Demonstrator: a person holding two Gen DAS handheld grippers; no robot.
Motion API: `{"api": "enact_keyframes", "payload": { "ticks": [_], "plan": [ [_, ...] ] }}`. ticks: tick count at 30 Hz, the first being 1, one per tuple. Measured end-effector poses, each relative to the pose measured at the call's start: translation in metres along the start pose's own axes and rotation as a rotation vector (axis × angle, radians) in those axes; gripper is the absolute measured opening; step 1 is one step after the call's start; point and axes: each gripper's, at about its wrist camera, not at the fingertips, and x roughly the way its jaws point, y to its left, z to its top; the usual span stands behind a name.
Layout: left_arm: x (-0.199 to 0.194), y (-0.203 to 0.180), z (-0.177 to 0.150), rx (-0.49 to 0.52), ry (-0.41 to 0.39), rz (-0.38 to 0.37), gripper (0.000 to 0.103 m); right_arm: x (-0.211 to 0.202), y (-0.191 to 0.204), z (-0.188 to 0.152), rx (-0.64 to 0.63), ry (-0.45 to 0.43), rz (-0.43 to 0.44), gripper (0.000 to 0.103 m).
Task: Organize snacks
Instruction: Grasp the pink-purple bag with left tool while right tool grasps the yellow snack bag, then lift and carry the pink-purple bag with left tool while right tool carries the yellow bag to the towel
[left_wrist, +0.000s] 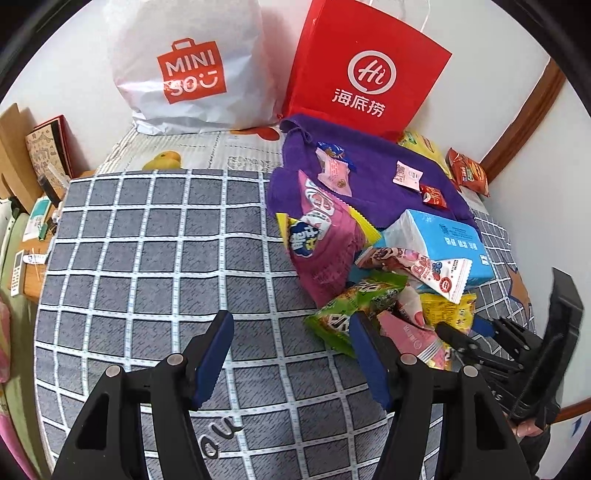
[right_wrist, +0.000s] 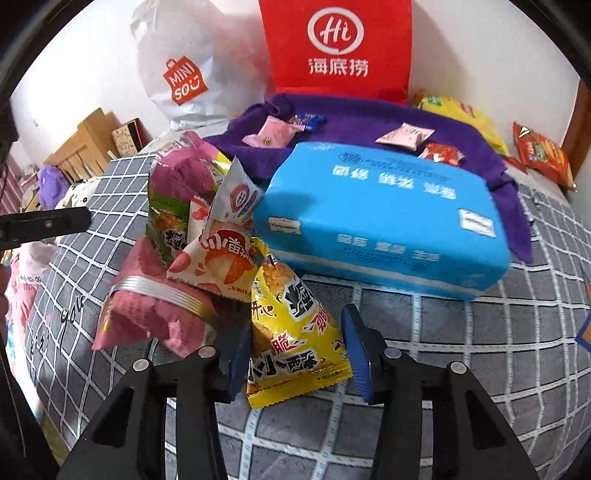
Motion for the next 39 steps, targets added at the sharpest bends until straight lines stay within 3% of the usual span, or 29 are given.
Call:
{"api": "enact_keyframes", "payload": {
  "ticks": [10, 21, 29, 33, 39],
  "plan": [
    [0.024, -0.022, 0.027, 0.041, -0.01, 0.035, 0.063, -0.031, -0.063, -0.012, 0.093, -0.065, -0.116, 0.042],
    [0.068, -0.047, 0.055, 0.173, -0.011, 0.165, 0.064, -0.013, -0.086, -0.025, 0.141, -0.059, -0.108, 0.043],
    [0.088, -0.047, 0.063, 0.177, 0.009, 0.111, 0.068, -0.009, -0.089, -0.028, 0.14, -0.061, -0.1, 0.046],
    [0.092, -0.043, 0.061, 0.166, 0.01, 0.049, 0.059, -0.009, -0.088, -0.027, 0.136, -0.057, -0.098, 0.045],
    [0.086, -0.036, 0.062, 0.135, -0.001, -0.001, 0.055, -0.011, -0.084, -0.024, 0.13, -0.042, -0.111, 0.042]
  ]
}}
